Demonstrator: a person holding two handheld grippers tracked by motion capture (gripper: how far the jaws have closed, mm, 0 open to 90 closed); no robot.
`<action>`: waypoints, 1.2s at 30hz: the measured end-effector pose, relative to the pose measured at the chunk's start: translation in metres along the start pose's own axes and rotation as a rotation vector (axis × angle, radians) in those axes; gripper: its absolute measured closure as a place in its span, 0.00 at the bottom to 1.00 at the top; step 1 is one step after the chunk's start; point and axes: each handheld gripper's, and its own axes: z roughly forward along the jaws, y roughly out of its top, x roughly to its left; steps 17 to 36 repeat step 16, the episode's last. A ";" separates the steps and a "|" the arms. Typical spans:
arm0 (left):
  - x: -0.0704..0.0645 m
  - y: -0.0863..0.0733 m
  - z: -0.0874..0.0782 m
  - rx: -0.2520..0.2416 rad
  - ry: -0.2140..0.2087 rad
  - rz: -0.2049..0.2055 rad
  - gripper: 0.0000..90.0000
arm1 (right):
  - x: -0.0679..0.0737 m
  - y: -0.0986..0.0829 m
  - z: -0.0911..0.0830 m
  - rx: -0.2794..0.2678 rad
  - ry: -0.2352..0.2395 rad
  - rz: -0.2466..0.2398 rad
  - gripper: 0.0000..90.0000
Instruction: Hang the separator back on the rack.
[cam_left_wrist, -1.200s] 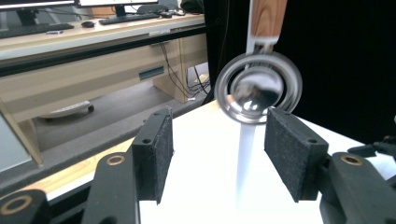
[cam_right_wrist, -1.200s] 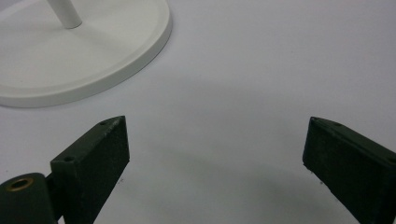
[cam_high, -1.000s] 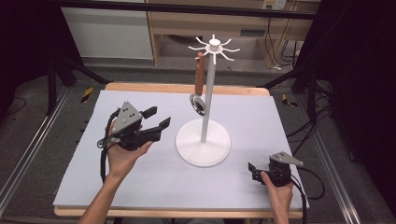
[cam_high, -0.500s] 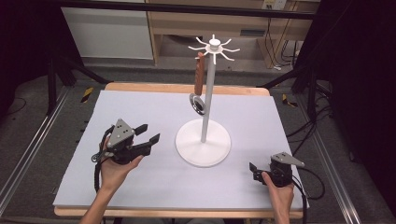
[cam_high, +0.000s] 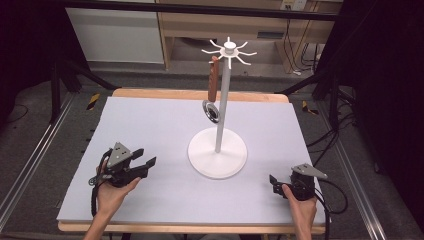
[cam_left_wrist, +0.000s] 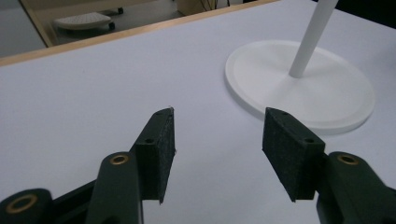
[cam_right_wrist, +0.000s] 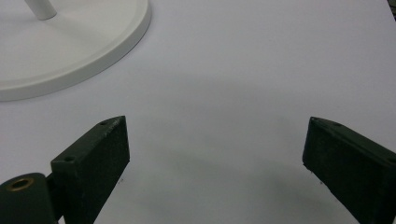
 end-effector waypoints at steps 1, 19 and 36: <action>0.003 -0.004 0.000 0.005 0.005 -0.007 0.48 | 0.000 0.000 0.000 0.001 -0.002 0.000 0.09; 0.047 -0.042 -0.011 0.095 0.116 -0.099 0.38 | -0.006 -0.003 -0.001 0.038 -0.028 -0.009 0.09; 0.047 -0.042 -0.011 0.095 0.116 -0.099 0.38 | -0.006 -0.003 -0.001 0.038 -0.028 -0.009 0.09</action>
